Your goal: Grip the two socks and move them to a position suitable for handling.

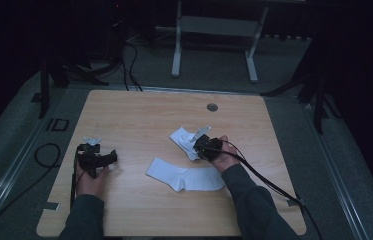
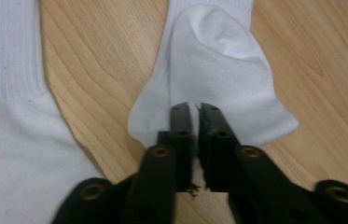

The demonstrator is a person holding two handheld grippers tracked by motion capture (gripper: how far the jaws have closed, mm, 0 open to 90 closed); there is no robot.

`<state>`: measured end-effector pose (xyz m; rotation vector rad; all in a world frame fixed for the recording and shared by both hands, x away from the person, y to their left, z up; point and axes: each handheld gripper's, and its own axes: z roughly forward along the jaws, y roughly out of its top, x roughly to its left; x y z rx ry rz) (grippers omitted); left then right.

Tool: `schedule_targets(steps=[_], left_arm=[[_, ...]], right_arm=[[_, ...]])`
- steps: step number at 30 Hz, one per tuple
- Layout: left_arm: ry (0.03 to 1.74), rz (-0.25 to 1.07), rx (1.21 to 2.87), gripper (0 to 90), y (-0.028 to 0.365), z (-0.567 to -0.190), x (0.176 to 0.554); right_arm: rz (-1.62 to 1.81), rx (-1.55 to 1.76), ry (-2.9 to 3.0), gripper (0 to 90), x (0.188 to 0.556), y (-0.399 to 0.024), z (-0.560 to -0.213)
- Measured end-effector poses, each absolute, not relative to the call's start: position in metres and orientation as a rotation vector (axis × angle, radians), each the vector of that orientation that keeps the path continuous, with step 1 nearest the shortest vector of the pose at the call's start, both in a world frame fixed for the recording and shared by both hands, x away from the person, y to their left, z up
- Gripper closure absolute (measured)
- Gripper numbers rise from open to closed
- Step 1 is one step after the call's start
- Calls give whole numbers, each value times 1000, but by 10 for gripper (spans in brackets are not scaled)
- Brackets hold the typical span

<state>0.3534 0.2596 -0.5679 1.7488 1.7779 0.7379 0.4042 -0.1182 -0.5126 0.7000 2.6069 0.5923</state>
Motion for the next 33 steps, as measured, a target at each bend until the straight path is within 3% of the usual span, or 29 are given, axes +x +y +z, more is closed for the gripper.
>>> schedule_targets(steps=[11, 20, 26, 30, 33], left_arm=[[1778, 739, 1745, 142, 259, -568, 353], [1778, 738, 1749, 142, 260, -568, 353], [1778, 738, 1749, 142, 260, -568, 353], [1778, 738, 1749, 142, 260, -568, 353], [1778, 738, 1749, 142, 260, -568, 353]], right_arm=[[696, 760, 2562, 895, 403, -137, -496], [677, 838, 2551, 890, 405, -164, -504], [760, 804, 2571, 760, 399, -156, -500], [718, 731, 2608, 618, 400, -132, -505], [615, 728, 2632, 599, 406, -125, -520]])
